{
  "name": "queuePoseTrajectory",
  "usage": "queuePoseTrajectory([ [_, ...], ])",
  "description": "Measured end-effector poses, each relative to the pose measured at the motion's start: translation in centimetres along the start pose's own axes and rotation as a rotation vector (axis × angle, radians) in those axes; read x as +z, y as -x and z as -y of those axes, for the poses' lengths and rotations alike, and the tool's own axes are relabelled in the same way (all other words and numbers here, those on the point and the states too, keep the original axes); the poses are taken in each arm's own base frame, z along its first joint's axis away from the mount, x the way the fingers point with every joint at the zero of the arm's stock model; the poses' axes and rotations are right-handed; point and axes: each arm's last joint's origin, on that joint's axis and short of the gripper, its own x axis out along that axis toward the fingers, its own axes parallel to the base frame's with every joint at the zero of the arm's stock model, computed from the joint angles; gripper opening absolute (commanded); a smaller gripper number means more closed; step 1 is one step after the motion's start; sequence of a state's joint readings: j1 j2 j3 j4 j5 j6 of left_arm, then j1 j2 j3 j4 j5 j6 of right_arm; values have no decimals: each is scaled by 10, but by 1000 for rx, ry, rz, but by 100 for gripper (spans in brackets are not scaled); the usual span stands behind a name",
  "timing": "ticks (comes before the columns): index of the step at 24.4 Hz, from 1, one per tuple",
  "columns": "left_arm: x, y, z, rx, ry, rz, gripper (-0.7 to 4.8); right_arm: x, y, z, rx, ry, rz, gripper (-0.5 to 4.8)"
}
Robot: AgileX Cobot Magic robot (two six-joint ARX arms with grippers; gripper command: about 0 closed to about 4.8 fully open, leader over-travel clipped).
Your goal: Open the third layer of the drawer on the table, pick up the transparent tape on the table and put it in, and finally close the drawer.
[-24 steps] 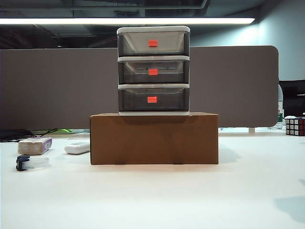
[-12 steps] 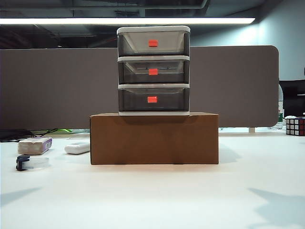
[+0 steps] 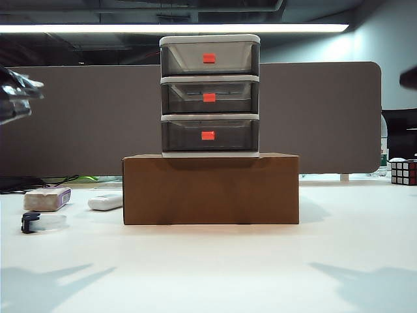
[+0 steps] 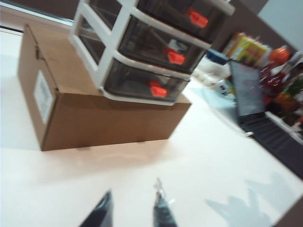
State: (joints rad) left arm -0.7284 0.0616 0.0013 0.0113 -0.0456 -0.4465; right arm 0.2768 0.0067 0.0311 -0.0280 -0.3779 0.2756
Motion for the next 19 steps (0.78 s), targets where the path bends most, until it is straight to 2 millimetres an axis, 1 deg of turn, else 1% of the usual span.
queuePoseTrajectory([
  [3,3,-6,5,11,-51,47,89,13,-1,-8,-4,37,16,-5],
  [4,4,-8,7,9,-66,59,89,15,-2,-9,-10,39,4,-5],
  [6,5,-15,8,24,-104,54,90,19,-8,-11,-16,57,-51,-5],
  [8,1,-24,6,55,-118,19,90,26,-15,-15,-13,89,-103,-5],
  [12,0,-41,7,95,-152,30,89,41,-40,-18,-14,124,-203,-5],
  [14,4,-56,11,99,-171,10,89,46,-54,-19,-2,127,-229,-5],
  [15,6,-66,16,86,-175,-2,80,49,-64,-20,11,126,-248,-5],
  [16,6,-74,22,74,-184,-14,30,50,-69,-21,19,131,-256,-5],
  [17,2,-85,34,88,-227,-32,17,52,-77,-23,41,143,-275,-5],
  [18,-1,-89,42,123,-257,-29,18,52,-81,-24,49,146,-285,-5],
  [19,-7,-94,56,193,-305,-18,21,53,-87,-25,63,147,-303,-5],
])
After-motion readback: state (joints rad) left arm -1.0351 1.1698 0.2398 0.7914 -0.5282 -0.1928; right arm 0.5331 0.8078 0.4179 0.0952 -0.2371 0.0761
